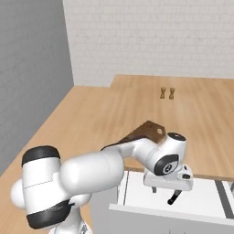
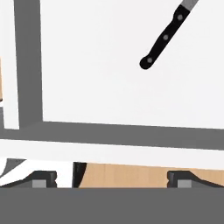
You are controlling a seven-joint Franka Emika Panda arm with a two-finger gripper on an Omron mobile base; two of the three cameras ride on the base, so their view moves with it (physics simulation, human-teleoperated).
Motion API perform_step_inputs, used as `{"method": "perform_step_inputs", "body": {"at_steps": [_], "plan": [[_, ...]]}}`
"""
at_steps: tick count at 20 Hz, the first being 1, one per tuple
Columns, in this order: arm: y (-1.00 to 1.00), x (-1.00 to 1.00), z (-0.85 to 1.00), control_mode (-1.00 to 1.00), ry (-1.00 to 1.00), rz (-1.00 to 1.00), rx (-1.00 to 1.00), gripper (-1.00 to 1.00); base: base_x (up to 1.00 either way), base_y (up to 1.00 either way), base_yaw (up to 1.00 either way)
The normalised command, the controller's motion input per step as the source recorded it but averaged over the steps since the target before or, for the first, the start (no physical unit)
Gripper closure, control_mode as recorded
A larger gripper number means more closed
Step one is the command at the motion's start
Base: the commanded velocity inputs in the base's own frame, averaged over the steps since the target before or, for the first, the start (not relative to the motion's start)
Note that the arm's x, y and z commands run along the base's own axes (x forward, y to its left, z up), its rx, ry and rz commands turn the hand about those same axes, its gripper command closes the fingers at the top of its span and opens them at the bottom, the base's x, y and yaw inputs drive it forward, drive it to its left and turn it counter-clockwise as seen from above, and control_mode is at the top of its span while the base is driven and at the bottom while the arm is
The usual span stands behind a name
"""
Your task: Pick up the knife from the drawer and place it on the cutting board. Then place the meat from the plate to the cutting board.
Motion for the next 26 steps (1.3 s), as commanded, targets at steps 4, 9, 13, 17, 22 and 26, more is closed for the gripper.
{"method": "perform_step_inputs", "body": {"at_steps": [4, 9, 13, 17, 22, 26], "plan": [[-0.03, 0.07, -0.39, -1.0, -0.01, 0.01, 0.0, -1.0, 0.0, 0.0, 0.0], [0.0, 0.0, -0.45, -1.0, 0.01, 0.0, 0.0, -1.0, 0.0, 0.0, 0.0], [0.0, 0.0, -0.35, -1.0, 0.05, 0.0, 0.0, -1.0, 0.0, 0.0, 0.0], [-0.01, 0.0, -0.28, -1.0, 0.05, 0.0, 0.0, -1.0, 0.0, 0.0, 0.0], [-0.05, 0.0, -0.36, -1.0, 0.04, 0.0, 0.0, -1.0, 0.0, 0.0, 0.0], [-0.06, 0.0, -0.28, -1.0, 0.02, 0.0, 0.0, -1.0, 0.0, 0.0, 0.0]]}}
